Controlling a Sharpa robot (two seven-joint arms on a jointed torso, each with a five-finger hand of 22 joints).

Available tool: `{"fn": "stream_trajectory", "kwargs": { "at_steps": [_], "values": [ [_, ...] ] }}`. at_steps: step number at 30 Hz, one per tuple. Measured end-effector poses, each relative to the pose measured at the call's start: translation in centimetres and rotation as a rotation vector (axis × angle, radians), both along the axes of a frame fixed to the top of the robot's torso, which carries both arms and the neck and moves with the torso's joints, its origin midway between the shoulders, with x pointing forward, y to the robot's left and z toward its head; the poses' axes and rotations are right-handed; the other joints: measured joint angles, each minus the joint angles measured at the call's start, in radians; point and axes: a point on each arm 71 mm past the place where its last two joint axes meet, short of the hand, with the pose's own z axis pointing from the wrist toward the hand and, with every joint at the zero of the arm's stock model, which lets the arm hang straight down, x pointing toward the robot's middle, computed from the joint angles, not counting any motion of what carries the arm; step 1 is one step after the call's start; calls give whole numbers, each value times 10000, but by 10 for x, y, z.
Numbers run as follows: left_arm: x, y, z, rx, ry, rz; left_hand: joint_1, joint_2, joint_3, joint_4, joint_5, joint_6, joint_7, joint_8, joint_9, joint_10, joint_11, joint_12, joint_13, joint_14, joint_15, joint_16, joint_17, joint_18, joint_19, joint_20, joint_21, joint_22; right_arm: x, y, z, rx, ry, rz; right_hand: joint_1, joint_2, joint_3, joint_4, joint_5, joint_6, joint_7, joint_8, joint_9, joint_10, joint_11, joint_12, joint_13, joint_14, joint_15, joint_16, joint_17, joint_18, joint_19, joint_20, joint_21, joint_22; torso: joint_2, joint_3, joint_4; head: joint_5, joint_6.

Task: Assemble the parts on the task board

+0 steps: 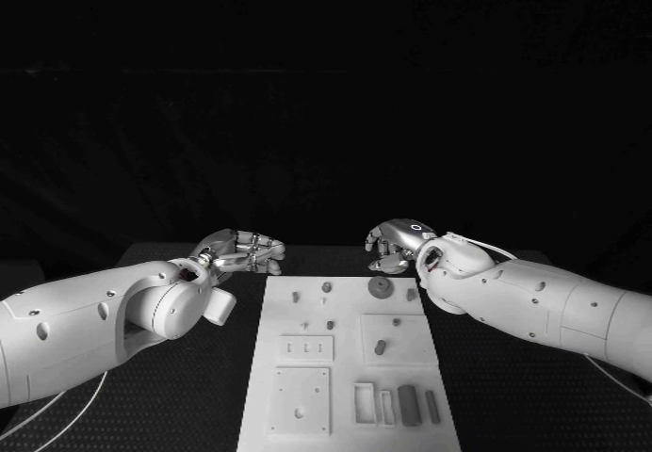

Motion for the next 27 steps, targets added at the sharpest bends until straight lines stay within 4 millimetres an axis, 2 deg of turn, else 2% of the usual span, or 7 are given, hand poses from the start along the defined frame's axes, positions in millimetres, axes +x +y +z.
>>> {"fn": "stream_trajectory", "kwargs": {
  "at_steps": [4,8,10,17,18,22,27],
  "values": [
    [0,0,0,13,-13,6,0,0,0,0,0,0,0,0,0,0,0,0,0,0,0,0,9,0,0,0,0,2,4,-18,-4,-281,473,-227,-67,-68,46,46,-31,-44,-20,-28,19,-965,35,2242,2393,-14,-17,815,555,1,54,-51,195,-1,-21,16,-39,32,13],
    [1,1,0,26,-23,22,0,0,0,0,0,0,0,0,0,0,0,1,0,-1,-1,0,9,0,0,1,0,2,9,-29,-8,-439,894,-422,-181,-182,87,86,-31,-115,47,-85,37,-1224,49,3874,3885,-114,83,1521,1067,1,110,-106,490,-1,-21,27,-38,16,-2],
    [1,1,0,32,-28,30,0,0,0,0,0,0,0,0,1,0,0,1,0,-1,0,0,8,-1,0,1,0,2,9,-31,-11,-468,1120,-440,-223,-163,120,119,-31,-139,44,-84,46,-1262,13,4319,4260,-115,82,1725,1198,1,129,-124,636,-1,-22,27,-39,9,-4],
    [2,1,0,47,-40,38,0,0,-24,24,0,0,0,0,1,0,0,-37,0,-1,-1,0,17,0,-1,1,-39,1,11,-36,-34,-556,1863,-595,-398,-208,129,128,-30,-309,215,-234,37,-1316,33,4728,4599,-165,133,1919,1340,1,130,-124,832,-2,-21,23,-36,35,-21],
    [2,1,0,49,-41,39,0,0,-24,24,0,0,0,0,1,0,0,-38,0,-1,-1,0,17,0,-1,1,-39,1,11,-37,-36,-563,1921,-618,-408,-199,129,128,-30,-360,264,-296,23,-1373,89,4768,4619,-195,163,1919,1343,-1,130,-124,832,-2,-21,23,-35,36,-27],
    [2,1,0,52,-42,36,0,0,-24,24,0,0,0,0,1,0,0,-38,0,-1,-1,-38,23,0,-1,1,-39,0,12,-37,-47,-562,2090,-726,-442,-199,109,147,-30,-580,328,-397,-22,-1532,210,4814,4653,-224,191,1980,1362,-62,106,-149,890,-2,-17,23,-13,28,-30],
    [3,0,0,57,-45,18,39,39,-24,24,0,0,0,0,2,-1,0,-38,0,-2,-1,-38,26,0,-1,1,-39,0,12,-34,-54,-510,2216,-682,-487,-197,101,155,-30,-637,324,-398,-25,-1585,260,4852,4657,-200,219,2018,1391,-91,93,-162,930,-3,-12,11,1,32,-34]
  ]
}}
